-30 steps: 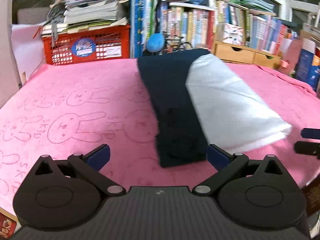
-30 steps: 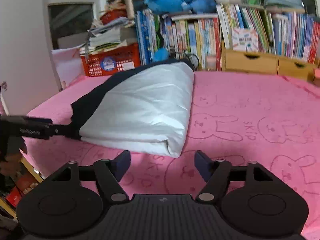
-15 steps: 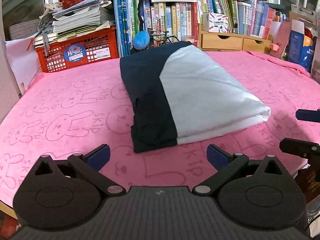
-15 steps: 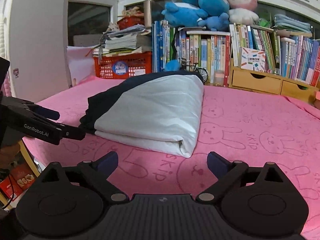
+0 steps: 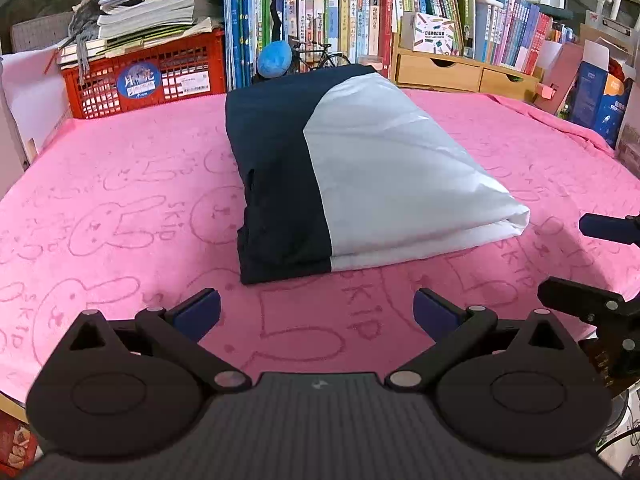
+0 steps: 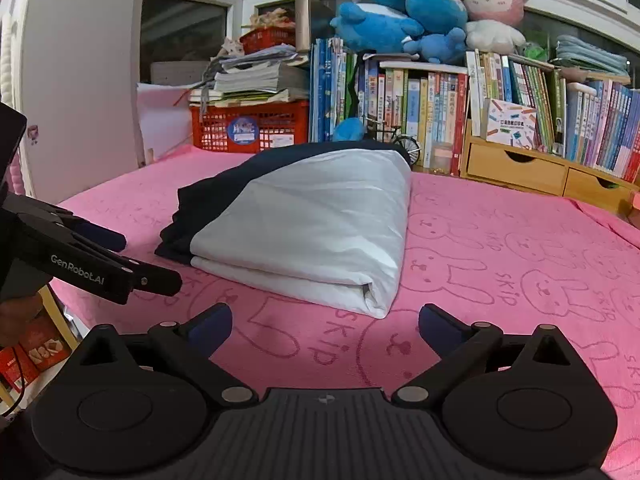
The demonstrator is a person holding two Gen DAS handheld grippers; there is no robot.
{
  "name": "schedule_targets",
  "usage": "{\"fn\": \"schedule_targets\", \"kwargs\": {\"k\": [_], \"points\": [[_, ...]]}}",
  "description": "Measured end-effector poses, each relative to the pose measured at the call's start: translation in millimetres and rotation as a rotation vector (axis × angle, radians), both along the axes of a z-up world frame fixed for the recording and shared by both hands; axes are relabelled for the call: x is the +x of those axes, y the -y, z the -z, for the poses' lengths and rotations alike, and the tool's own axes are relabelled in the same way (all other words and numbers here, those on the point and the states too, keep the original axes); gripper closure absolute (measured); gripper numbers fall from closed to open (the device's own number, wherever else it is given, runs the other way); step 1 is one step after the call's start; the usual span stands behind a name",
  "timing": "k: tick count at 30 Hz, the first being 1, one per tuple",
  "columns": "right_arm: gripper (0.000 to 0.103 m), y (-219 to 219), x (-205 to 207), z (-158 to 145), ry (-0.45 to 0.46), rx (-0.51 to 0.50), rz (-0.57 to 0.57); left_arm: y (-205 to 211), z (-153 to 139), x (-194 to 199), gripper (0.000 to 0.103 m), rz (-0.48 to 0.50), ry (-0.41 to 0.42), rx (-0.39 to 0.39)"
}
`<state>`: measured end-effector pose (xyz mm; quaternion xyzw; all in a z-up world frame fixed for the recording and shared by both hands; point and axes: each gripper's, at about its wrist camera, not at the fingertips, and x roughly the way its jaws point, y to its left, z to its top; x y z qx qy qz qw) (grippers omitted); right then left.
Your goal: Fold clothes
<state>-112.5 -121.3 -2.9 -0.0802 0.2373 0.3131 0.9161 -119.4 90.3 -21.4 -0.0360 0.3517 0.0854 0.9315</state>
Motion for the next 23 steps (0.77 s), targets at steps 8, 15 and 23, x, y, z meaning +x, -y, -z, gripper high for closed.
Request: {"fn": "schedule_targets", "kwargs": {"k": [8,15,23], "points": [[0.001,-0.3,-0.3,1.1,-0.005,-0.001,0.005,3.2,0.6,0.2,0.000,0.002,-0.004,0.006],[0.001,1.4,0.0,2.3,-0.013,0.003,0.014,8.7,-1.9,-3.9,0.000,0.024,0.040,0.040],[0.001,2.5,0.8,2.4,-0.017,0.007,0.013,5.8,-2.9,-1.6,0.000,0.024,0.039,0.028]]}}
